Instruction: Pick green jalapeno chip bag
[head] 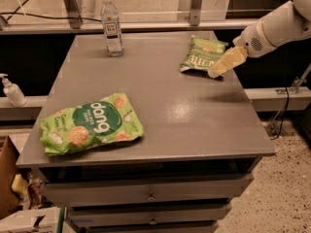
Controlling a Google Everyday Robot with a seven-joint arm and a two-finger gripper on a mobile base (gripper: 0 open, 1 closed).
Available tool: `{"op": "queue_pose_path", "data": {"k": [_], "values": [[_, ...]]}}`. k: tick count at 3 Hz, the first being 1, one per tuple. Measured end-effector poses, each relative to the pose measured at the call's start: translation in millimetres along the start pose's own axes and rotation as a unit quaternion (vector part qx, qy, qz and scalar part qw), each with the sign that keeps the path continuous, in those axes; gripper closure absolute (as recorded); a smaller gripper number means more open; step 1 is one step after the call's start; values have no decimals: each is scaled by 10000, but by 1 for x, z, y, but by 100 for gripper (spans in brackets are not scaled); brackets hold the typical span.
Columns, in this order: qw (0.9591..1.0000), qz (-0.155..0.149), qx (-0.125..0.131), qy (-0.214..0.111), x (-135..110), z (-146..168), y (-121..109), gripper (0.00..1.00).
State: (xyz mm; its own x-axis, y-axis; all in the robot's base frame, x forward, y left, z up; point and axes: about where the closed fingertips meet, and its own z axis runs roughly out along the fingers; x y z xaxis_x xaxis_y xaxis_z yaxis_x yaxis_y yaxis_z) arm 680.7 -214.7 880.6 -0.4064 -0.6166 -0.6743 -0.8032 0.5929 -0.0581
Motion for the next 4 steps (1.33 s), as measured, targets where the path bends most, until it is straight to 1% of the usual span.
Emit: {"op": "queue_pose_path", "data": {"k": [1,2,3,4], "values": [[9998,4,9,-217,-3,16,-13,0],[9995,-19,68,-321,-4,25,-25,0],[9995,-17,138,-297,2,35,-37,0],[9996,24,145,-245,9,45,-40,0]]}}
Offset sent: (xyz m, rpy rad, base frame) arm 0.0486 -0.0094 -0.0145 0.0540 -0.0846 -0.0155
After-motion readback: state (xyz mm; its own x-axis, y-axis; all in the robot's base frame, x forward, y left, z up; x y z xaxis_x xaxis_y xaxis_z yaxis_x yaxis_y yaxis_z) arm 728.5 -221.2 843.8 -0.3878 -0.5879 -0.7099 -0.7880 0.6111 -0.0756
